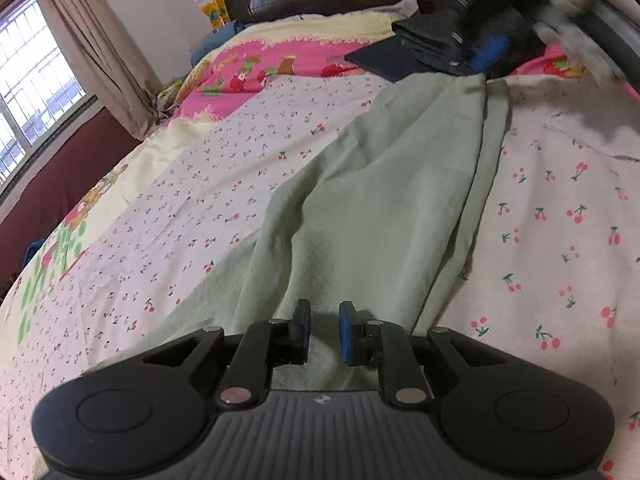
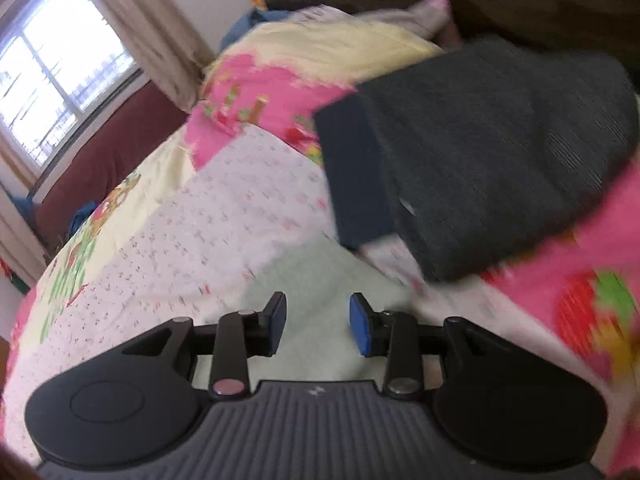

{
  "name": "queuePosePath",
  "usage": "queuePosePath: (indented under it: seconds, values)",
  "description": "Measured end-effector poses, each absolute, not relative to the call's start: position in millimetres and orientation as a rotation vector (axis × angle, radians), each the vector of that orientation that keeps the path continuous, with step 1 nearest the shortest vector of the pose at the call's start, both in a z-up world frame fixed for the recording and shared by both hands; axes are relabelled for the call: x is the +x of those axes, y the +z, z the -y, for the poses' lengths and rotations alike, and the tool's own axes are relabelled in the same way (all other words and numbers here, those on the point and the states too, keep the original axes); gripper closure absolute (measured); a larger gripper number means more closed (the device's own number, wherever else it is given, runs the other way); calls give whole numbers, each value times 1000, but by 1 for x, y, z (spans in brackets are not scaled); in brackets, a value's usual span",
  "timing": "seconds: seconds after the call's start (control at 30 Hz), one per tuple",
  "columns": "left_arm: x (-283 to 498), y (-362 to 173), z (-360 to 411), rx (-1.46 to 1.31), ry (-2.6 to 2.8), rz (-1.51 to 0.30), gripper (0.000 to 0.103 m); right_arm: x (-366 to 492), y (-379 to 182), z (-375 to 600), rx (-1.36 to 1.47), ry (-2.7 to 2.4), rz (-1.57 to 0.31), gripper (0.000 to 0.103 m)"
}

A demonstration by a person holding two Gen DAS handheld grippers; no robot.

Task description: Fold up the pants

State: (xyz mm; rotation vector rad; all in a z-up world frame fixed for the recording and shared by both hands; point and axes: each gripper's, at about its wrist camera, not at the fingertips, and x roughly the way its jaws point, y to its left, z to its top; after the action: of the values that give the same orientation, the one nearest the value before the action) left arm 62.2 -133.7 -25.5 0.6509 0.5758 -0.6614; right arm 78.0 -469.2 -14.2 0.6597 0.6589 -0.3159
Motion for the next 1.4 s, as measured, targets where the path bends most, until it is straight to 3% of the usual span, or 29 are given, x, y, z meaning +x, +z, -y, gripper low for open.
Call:
queuePosePath:
  seconds: [0.3,0.37,0.4,0.6,0.73,0.83,0.93,1.0,1.07,1.1,1.4]
  values:
    - [48,-22,143,681,-680,-576,70,93,-52,477,826,-294,-685,69]
    - [48,-20,144,686,-676,-571,70,91,-49,480,864,-284,-654,98]
    - [48,-19,144,684,-674,-568,70,88,-45,480,887,-261,-629,100]
    - [41,-8,144,668,-699,-522,68,51,3,480,913,-155,-458,100]
    - [39,-19,149,680,-708,-538,64,53,-24,489,911,-241,-572,100]
    - [39,-30,152,704,-708,-559,64,62,-54,491,915,-295,-675,95]
    - [37,-33,150,733,-704,-547,63,55,-58,493,977,-281,-643,94]
    - [38,-34,149,734,-704,-547,63,46,-54,494,975,-286,-614,82]
    - [39,-33,148,727,-702,-545,63,35,-51,493,968,-298,-584,57]
    - [39,-32,149,722,-700,-541,63,31,-51,492,968,-298,-578,54]
    - [51,-32,146,706,-666,-556,63,80,-77,487,1047,-245,-552,56]
